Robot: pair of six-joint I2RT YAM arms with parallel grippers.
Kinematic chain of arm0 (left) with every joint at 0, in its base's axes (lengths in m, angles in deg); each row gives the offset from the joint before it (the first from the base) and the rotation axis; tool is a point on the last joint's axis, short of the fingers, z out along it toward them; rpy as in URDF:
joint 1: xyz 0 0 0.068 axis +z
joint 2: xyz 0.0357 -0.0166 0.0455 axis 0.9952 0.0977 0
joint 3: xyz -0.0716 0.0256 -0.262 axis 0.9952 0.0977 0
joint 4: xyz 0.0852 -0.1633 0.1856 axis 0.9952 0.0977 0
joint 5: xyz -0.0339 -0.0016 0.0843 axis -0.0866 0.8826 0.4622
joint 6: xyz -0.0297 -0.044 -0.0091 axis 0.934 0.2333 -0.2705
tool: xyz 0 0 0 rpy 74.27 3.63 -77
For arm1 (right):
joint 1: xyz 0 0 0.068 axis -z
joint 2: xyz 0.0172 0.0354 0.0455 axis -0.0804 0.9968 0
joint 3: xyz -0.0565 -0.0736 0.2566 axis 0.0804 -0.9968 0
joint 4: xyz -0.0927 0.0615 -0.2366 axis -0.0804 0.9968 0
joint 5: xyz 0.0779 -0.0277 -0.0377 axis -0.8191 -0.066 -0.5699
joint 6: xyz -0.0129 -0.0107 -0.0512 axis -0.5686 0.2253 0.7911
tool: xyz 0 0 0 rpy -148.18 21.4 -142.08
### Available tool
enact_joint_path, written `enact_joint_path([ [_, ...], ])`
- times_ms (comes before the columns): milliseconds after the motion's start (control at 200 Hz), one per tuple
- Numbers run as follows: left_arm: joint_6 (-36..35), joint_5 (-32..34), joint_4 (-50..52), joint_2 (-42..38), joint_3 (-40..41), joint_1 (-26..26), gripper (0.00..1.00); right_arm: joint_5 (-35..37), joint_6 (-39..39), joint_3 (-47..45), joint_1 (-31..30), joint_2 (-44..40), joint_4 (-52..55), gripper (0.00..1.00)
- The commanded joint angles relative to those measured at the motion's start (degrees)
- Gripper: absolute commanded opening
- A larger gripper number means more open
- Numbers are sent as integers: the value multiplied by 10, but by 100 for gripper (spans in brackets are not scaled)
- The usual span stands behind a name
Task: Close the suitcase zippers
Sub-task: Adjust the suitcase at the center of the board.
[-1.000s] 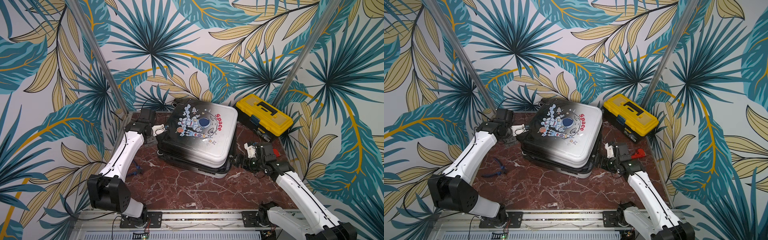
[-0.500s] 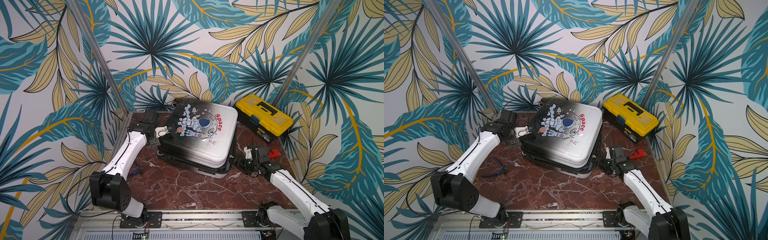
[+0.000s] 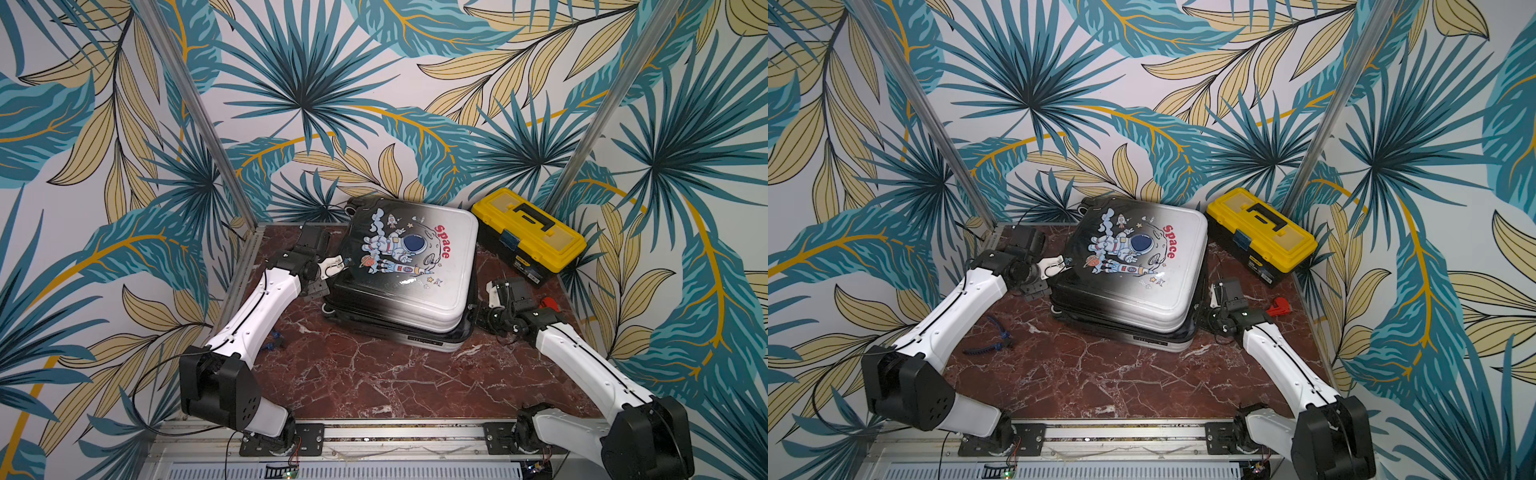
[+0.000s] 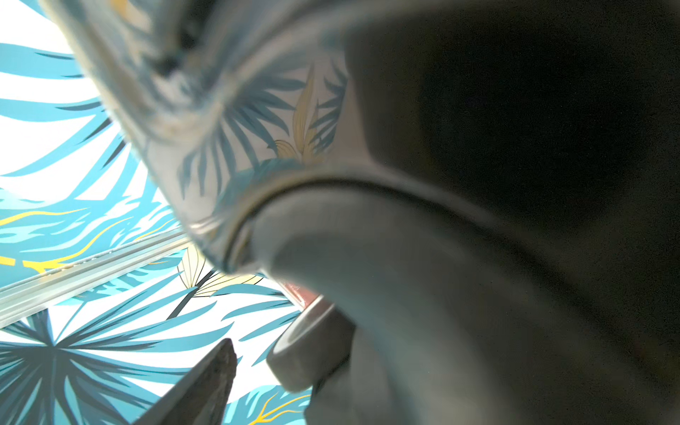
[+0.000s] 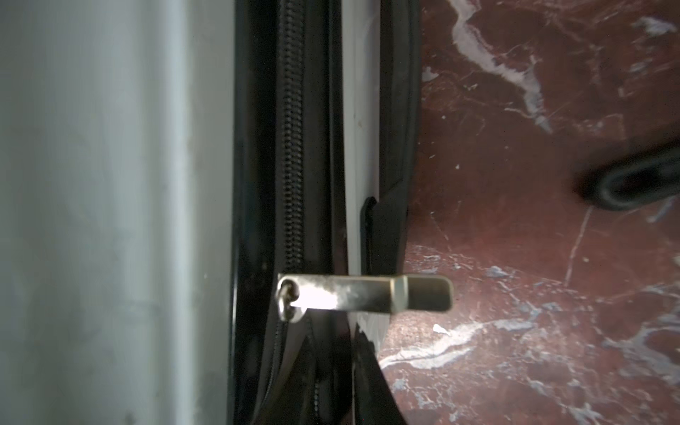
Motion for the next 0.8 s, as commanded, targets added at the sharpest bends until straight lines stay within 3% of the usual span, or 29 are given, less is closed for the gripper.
enact_joint_path([
  [0,37,8,-9,-35,21,-24,92,80,97,23,25,25,63,16],
  [110,31,16,-8,-68,46,-49,95,11,213,55,51,56,76,15],
  [195,12,34,-8,-93,67,-71,97,20,256,86,61,75,96,15],
  [481,10,52,-8,-152,89,-86,99,7,312,158,107,134,90,15],
  [796,15,-39,-8,-148,90,-83,99,-23,359,226,117,208,90,15],
])
